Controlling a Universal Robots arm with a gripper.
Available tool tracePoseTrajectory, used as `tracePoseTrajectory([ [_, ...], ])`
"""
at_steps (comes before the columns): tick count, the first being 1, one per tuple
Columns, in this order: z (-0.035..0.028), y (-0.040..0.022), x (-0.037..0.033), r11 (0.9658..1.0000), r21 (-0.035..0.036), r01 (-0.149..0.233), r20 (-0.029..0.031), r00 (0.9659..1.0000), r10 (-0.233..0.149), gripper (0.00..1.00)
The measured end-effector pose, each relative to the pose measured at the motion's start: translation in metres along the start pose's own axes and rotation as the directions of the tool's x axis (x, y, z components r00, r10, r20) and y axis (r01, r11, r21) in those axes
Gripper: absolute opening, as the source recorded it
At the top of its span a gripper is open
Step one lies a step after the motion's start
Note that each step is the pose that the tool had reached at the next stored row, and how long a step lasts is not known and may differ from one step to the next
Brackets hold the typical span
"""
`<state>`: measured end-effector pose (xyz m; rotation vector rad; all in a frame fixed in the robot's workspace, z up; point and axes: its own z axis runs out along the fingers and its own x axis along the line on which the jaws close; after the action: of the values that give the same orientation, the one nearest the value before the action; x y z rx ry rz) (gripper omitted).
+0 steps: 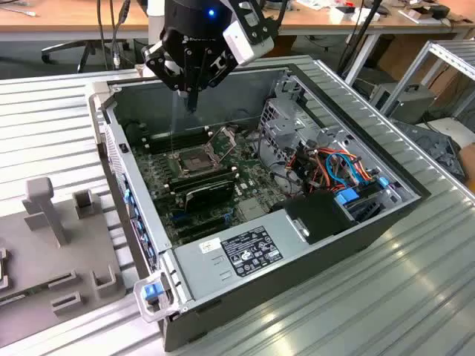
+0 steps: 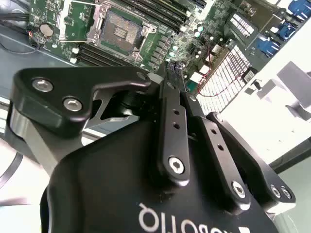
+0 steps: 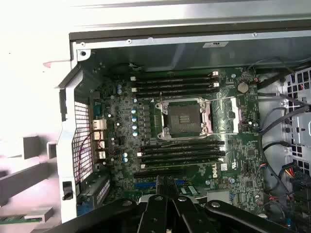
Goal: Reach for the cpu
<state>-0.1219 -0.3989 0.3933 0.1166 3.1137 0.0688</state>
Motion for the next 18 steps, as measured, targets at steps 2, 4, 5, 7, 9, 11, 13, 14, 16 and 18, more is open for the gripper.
tracePoseTrajectory([
  [2, 0.0, 0.0, 0.0, 1.0, 0.0, 0.0, 0.0, 1.0, 0.0, 0.11],
  [4, 0.0, 0.0, 0.0005, 1.0, 0.0, 0.0, 0.0001, 1.0, 0.0, 0.11],
  [5, 0.0, -0.0001, 0.001, 1.0, 0.0, 0.0, 0.0, 1.0, 0.0, 0.11],
  [7, 0.0, -0.0001, 0.0016, 1.0, 0.0, 0.0, 0.0, 1.0, 0.0, 0.11],
  [9, -0.0001, -0.0002, 0.0027, 1.0, 0.0, 0.0, 0.0, 1.0, 0.0, 0.11],
  [11, -0.0001, -0.0002, 0.0032, 1.0, -0.0001, 0.0, 0.0, 1.0, 0.0, 0.11],
  [13, -0.0001, -0.0002, 0.0033, 1.0, 0.0, 0.0, 0.0, 1.0, 0.0, 0.11],
  [14, -0.0001, -0.0002, 0.0034, 1.0, 0.0, 0.0, 0.0, 1.0, 0.0, 0.11],
  [16, -0.0001, -0.0003, 0.0036, 1.0, 0.0, 0.0, 0.0001, 1.0, 0.0, 0.11],
  [18, -0.0001, -0.0003, 0.0044, 1.0, 0.0, 0.0, 0.0, 1.0, 0.0, 0.11],
])
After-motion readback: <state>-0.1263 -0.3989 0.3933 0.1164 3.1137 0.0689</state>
